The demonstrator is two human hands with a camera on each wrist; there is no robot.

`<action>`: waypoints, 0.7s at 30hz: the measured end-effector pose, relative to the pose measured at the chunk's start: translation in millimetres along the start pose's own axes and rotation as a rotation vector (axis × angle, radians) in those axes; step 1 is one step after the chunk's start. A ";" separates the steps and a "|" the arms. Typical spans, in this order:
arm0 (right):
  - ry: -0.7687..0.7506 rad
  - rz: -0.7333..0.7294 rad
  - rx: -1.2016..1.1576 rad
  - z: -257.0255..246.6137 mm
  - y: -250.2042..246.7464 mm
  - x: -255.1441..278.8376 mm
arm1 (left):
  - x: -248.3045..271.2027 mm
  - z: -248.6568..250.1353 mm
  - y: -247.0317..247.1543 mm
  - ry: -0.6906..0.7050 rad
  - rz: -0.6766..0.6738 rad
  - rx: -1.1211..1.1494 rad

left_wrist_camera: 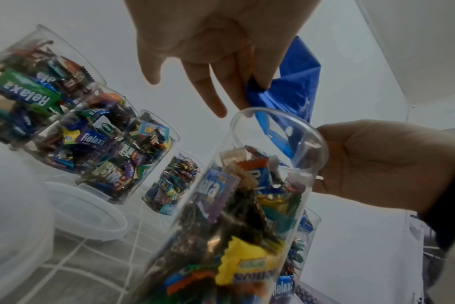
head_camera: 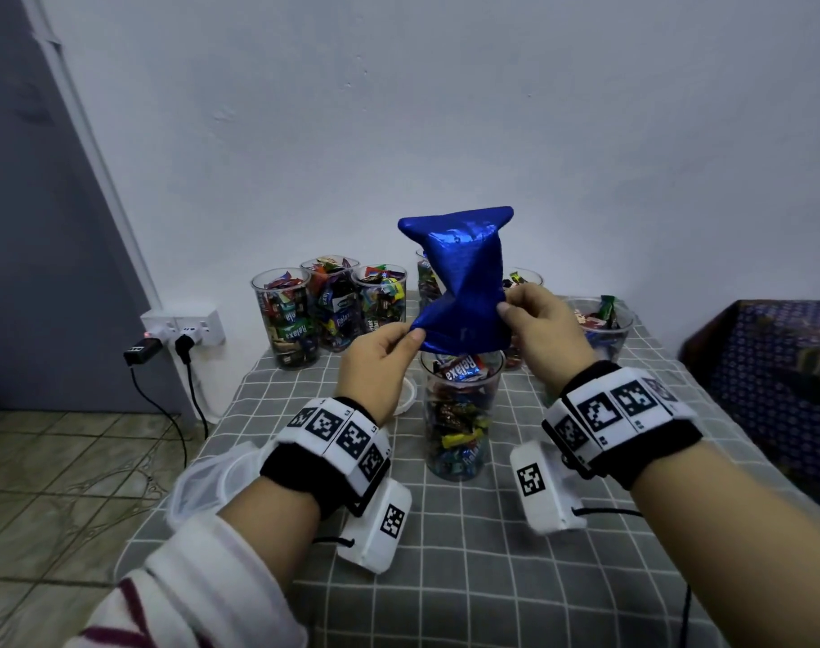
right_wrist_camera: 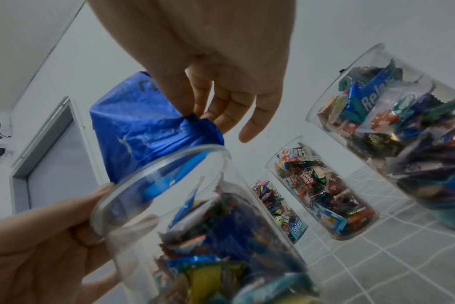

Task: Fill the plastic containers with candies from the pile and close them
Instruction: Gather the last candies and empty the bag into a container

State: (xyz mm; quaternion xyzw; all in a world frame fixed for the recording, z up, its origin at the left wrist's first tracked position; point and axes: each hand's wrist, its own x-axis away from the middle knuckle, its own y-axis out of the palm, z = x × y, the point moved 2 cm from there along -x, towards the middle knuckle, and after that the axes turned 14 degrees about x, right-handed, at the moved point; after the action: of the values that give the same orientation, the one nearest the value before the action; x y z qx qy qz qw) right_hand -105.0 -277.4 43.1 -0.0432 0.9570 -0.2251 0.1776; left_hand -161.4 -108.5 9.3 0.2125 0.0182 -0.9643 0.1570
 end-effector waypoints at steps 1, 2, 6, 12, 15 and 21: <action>0.000 0.028 -0.002 -0.9 -1.0 0.1 | -0.2 0.2 -1.3 0.010 0.025 -0.006; -0.001 0.056 -0.009 -2.2 -2.0 0.2 | -0.1 1.2 -2.0 0.019 0.047 -0.006; -0.006 0.078 -0.040 -4.6 -1.3 1.6 | 2.1 4.1 -2.0 0.012 0.073 0.022; 0.059 0.054 -0.187 0.8 -0.9 9.3 | 9.6 6.6 -2.0 -0.025 0.086 0.070; 0.099 0.054 -0.239 5.8 -0.9 13.6 | 22.5 10.8 -2.4 0.030 0.172 0.067; 0.170 0.068 -0.318 16.7 -2.2 19.7 | 73.0 15.0 13.6 0.078 0.132 0.030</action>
State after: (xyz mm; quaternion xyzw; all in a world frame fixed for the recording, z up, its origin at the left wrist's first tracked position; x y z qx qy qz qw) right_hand -117.3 -289.5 23.8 -0.0192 0.9930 -0.0677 0.0944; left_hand -226.0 -144.5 -7.0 0.2531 -0.0044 -0.9430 0.2160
